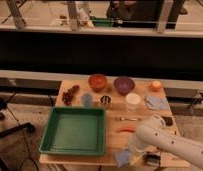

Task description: Wipe table surface with sponge

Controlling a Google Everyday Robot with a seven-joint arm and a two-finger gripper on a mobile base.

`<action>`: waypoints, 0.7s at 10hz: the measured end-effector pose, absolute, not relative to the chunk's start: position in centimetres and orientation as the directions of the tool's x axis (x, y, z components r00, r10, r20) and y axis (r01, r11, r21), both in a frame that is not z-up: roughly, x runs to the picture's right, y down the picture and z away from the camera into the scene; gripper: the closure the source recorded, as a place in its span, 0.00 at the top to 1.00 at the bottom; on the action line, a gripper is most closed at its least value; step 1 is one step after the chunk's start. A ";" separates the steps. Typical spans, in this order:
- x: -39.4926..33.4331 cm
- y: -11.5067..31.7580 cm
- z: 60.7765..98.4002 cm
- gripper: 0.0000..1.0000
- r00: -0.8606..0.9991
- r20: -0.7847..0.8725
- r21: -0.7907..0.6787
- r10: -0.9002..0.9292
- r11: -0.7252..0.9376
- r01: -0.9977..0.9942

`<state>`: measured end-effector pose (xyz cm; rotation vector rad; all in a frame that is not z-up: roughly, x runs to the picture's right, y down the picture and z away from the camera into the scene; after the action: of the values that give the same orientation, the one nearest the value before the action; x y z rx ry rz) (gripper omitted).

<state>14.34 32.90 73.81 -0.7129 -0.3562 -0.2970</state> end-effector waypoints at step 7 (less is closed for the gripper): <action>11.9 28.7 76.9 0.00 0.878 0.434 -0.516 -0.204 0.742 0.428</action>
<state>11.87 28.71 76.94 -0.6488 -0.3657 -0.3544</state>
